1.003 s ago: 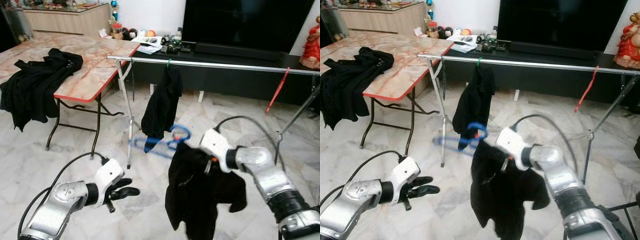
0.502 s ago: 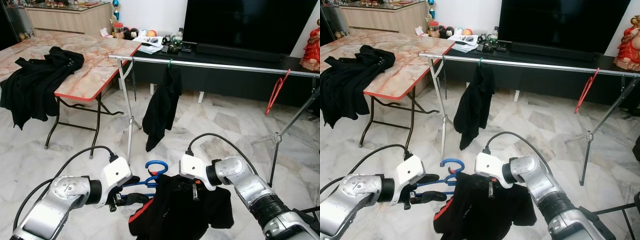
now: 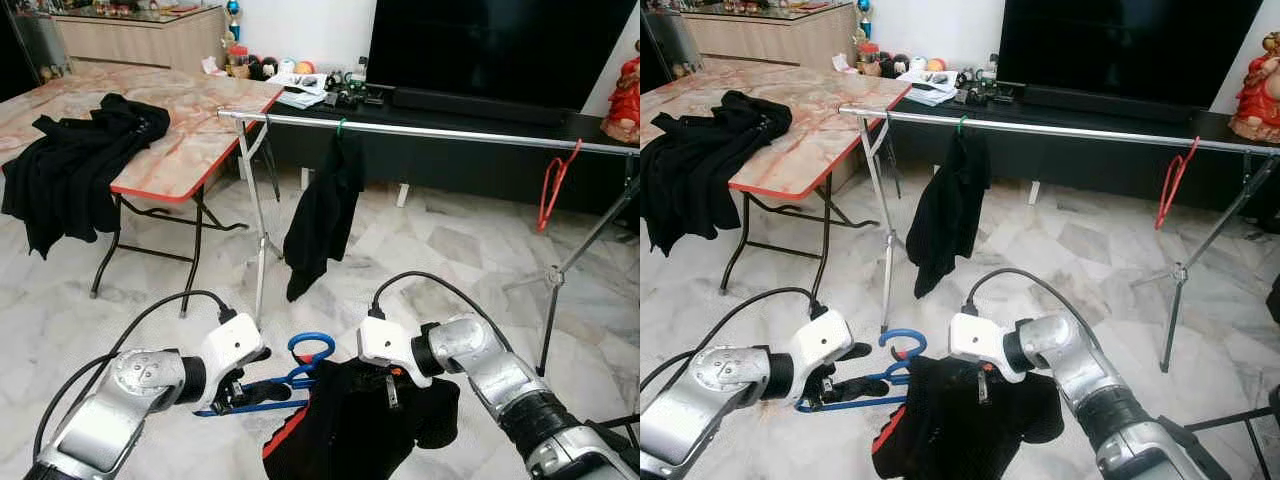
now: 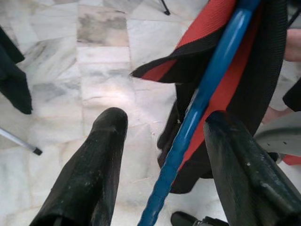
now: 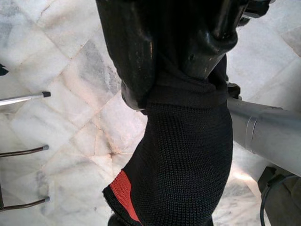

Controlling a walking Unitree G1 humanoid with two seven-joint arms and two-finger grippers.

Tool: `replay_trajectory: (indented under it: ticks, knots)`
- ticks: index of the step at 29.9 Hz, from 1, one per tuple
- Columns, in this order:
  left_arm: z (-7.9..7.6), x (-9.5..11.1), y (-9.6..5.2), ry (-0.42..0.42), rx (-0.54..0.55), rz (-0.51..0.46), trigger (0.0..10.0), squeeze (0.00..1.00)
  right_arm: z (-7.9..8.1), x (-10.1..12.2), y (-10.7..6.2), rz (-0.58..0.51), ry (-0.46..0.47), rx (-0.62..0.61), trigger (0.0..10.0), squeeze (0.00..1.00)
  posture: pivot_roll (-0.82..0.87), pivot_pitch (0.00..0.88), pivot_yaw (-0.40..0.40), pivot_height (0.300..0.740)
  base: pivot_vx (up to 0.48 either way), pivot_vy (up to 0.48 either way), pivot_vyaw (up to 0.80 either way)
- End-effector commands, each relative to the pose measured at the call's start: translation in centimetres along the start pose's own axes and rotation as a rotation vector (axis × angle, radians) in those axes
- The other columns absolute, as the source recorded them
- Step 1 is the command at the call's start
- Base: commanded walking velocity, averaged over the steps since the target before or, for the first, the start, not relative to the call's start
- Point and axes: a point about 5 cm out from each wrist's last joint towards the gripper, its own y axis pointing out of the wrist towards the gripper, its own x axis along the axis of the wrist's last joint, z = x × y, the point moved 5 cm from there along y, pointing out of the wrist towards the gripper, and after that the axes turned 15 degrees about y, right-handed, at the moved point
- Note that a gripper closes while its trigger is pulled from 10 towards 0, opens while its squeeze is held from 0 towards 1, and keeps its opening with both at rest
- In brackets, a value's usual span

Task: Hang hanger

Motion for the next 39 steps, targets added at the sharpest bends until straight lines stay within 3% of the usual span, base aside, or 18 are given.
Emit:
replay_trajectory:
  ticks: [1,13,14,15,16,17,18,19,39]
  knots:
    - [-0.6,0.5,0.3,0.022,-0.048,-0.008,10.0,0.0,0.2,1.1,0.4,-0.022,-0.05,0.003,10.0,0.0,0.15,0.0,-0.043,0.74,0.0,0.0,0.0]
    - [-0.6,1.1,1.0,0.03,-0.034,-0.025,9.8,0.0,0.5,2.1,1.1,-0.05,-0.062,0.015,10.0,0.0,0.16,0.0,-0.048,0.74,0.0,0.0,0.0]
    - [-0.6,1.2,1.1,0.028,-0.032,-0.027,5.6,0.0,0.5,2.1,1.0,-0.05,-0.062,0.015,10.0,0.0,0.16,0.0,-0.048,0.74,0.0,0.0,0.0]
    - [-0.6,1.2,1.2,0.026,-0.031,-0.029,4.7,0.0,0.5,2.1,1.0,-0.049,-0.062,0.015,10.0,0.0,0.16,0.0,-0.048,0.74,0.0,0.0,0.0]
    - [-0.6,1.2,1.2,0.025,-0.031,-0.03,4.7,0.0,0.5,2.1,1.0,-0.049,-0.062,0.015,10.0,0.0,0.16,0.0,-0.048,0.74,0.0,0.0,0.0]
    - [-0.6,1.2,1.2,0.023,-0.029,-0.032,1.0,0.0,0.5,2.1,1.0,-0.049,-0.061,0.015,10.0,0.0,0.15,0.0,-0.048,0.74,0.0,0.0,0.0]
    - [-0.6,1.2,1.2,0.023,-0.029,-0.032,1.0,0.0,0.5,2.1,1.0,-0.049,-0.061,0.015,10.0,0.0,0.15,0.0,-0.048,0.74,0.0,0.0,0.0]
    - [-0.6,1.2,1.3,0.022,-0.028,-0.032,0.0,0.0,0.5,2.1,1.0,-0.05,-0.061,0.015,10.0,0.0,0.15,0.0,-0.048,0.74,0.0,0.0,0.0]
    - [-0.9,1.8,1.4,0.004,-0.047,-0.06,0.0,0.0,1.0,2.9,1.4,-0.124,-0.035,0.043,10.0,0.0,0.15,0.0,-0.043,0.74,0.0,0.0,0.0]
